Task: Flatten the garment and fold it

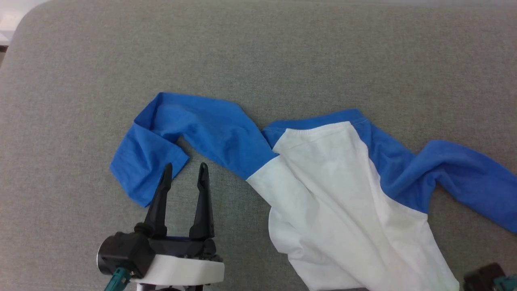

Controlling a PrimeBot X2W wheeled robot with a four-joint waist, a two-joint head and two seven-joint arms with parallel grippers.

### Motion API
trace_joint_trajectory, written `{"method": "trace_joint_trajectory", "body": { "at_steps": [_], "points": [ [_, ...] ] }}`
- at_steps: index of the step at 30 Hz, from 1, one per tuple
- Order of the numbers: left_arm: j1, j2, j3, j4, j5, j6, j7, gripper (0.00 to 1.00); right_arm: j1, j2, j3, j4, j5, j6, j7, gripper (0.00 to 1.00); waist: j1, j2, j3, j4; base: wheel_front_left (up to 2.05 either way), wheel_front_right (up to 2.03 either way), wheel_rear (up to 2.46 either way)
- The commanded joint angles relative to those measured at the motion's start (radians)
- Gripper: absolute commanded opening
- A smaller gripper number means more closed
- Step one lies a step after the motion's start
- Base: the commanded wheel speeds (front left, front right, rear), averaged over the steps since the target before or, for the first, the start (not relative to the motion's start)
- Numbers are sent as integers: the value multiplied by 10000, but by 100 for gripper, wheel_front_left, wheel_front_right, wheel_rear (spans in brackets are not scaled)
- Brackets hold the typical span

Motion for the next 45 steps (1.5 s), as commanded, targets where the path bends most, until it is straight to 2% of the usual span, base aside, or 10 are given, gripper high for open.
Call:
{"method": "trace_joint_trajectory", "body": {
  "at_steps": [1, 7, 12, 21, 30, 31, 32, 33, 38, 45],
  "points": [
    [-219, -18, 37, 21, -50, -65, -47, 100, -349, 176, 36, -43, -84, -9, -393, 100, 0, 0, -29, -20, 0, 0, 0],
    [-189, -18, 187, -27, -80, -67, -47, 100, -1825, 176, 467, -1201, 887, -9, -1572, 100, 0, 0, -131, -108, 0, 0, 0],
    [-259, -18, 128, -138, -143, -13, -47, 100, -3418, 407, -1006, -1403, 229, -9, -2838, 100, 0, 0, -33, -58, 0, 0, 0],
    [-517, -18, 17, -315, -58, 73, -47, 100, -4389, 271, -2827, 957, -1712, -9, -3017, 100, 0, 0, 554, 97, 0, 0, 0],
    [-764, -18, -250, -311, 63, 58, -47, 100, -4271, -428, -1912, 3904, -1568, -9, -2077, 100, 0, 0, 722, 286, 0, 0, 0],
    [-769, -18, -243, -311, 90, 53, -47, 100, -4279, -431, -1753, 4057, -1365, -9, -1956, 91, 0, 0, 713, 302, 0, 0, 0],
    [-762, -18, -214, -329, 111, 64, -47, 100, -4312, -414, -1659, 4091, -1183, -9, -1871, 15, 0, 0, 707, 303, 0, 0, 0],
    [-741, -18, -181, -356, 118, 78, -47, 100, -4384, -411, -1651, 4075, -1056, -9, -1873, 0, 0, 0, 706, 292, 0, 0, 0],
    [-647, -18, -67, -460, 131, 99, -47, 100, -5024, -837, -2191, 3805, -1135, -9, -2510, 0, 0, 0, 802, 193, 0, 0, 0],
    [-933, -18, -223, -526, 109, 190, -47, 100, -6151, -2294, -3842, 4001, -1791, -9, -3318, 0, 0, 0, 1179, 211, 0, 0, 0]
  ]
}}
